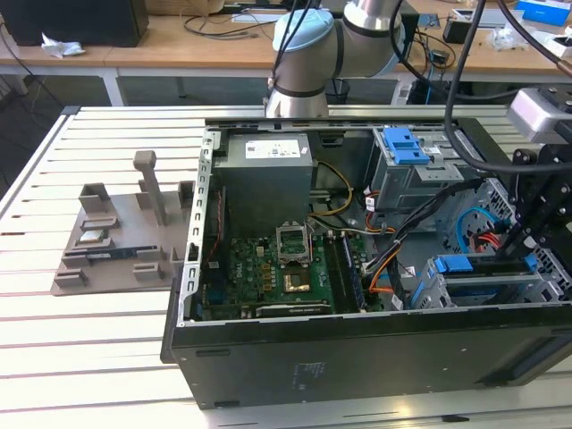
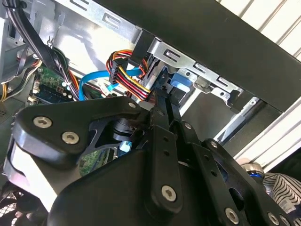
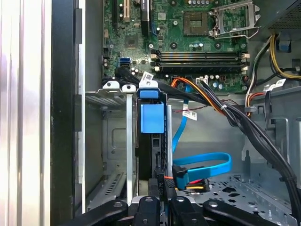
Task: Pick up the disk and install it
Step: 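Insert the first disk wire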
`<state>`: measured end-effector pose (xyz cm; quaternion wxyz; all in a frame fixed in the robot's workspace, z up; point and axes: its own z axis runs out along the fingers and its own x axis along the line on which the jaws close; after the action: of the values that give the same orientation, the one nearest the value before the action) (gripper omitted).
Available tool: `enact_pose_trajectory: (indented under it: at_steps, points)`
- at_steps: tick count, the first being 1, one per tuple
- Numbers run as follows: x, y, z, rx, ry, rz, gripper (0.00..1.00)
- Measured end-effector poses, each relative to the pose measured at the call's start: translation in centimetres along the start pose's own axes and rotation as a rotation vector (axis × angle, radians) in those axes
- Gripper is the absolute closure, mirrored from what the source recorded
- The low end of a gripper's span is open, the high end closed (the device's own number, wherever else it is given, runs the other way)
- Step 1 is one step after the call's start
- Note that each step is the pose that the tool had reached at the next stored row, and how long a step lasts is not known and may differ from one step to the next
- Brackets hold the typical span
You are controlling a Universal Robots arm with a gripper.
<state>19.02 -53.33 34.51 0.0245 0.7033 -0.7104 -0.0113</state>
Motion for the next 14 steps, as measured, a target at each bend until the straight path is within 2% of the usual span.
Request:
enact_pose_trajectory:
  at_steps: [4,7,9,10,11,13,14]
  points:
    - [-0.01,-0.01,0.18,0.0,0.0,0.0,0.84]
    - [0.0,-0.01,0.23,-0.0001,-0.0052,0.0,0.84]
    - [0.04,0.0,-0.01,-0.0001,-0.0119,-0.001,0.84]
    - [0.24,0.0,-0.02,-0.0001,-0.0209,-0.001,0.84]
    - [0.78,-0.01,0.02,-0.0003,-0.031,-0.002,0.84]
    - [1.0,-0.02,0.12,-0.0002,-0.0356,-0.002,0.84]
    - [1.0,-0.02,0.13,-0.0003,-0.0402,-0.002,0.84]
